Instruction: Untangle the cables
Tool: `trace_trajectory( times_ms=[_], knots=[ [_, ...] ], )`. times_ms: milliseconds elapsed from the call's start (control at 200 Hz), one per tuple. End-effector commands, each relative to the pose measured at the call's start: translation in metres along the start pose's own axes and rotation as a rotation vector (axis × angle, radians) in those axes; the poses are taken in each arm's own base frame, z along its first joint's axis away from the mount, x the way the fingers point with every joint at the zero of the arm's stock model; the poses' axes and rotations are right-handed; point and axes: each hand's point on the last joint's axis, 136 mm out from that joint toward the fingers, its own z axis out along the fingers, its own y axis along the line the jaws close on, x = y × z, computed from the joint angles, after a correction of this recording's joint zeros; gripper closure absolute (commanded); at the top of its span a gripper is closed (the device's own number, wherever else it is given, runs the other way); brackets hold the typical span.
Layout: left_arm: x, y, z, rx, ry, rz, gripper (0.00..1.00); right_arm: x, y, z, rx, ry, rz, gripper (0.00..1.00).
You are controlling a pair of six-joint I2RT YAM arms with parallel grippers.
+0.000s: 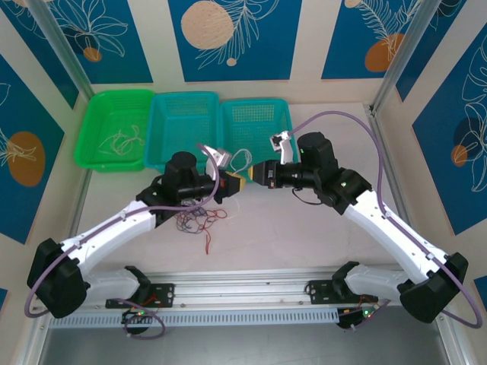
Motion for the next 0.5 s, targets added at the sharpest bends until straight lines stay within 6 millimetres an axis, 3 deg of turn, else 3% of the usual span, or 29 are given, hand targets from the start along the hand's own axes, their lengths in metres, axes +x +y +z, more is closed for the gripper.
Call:
trace_trajectory(
  times_ms=[0,115,195,355,495],
  knots=[
    [-0.021,0.014,-0.012,-0.117,-0.05,0.021,1.0,-0.005,0.01,-0.018,-0.011,-0.063,-0.044,0.65],
    [-0.044,0.035,-0.027,-0.215,-0.086,0.026,1.0,-0.008,0.008,-0.03,0.003,-0.117,-0.053,0.65],
    [-0.068,0.062,-0.044,-0.301,-0.131,0.012,1.0,-0.008,0.007,-0.037,0.004,-0.145,-0.056,0.65],
    [-0.12,0.144,-0.093,-0.522,-0.239,-0.075,1.0,-0.002,-0.001,-0.039,0.006,-0.138,-0.019,0.64],
    [-0.15,0.225,-0.139,-0.701,-0.314,-0.189,1.0,0.0,-0.012,-0.04,0.025,-0.135,0.029,0.59]
  ],
)
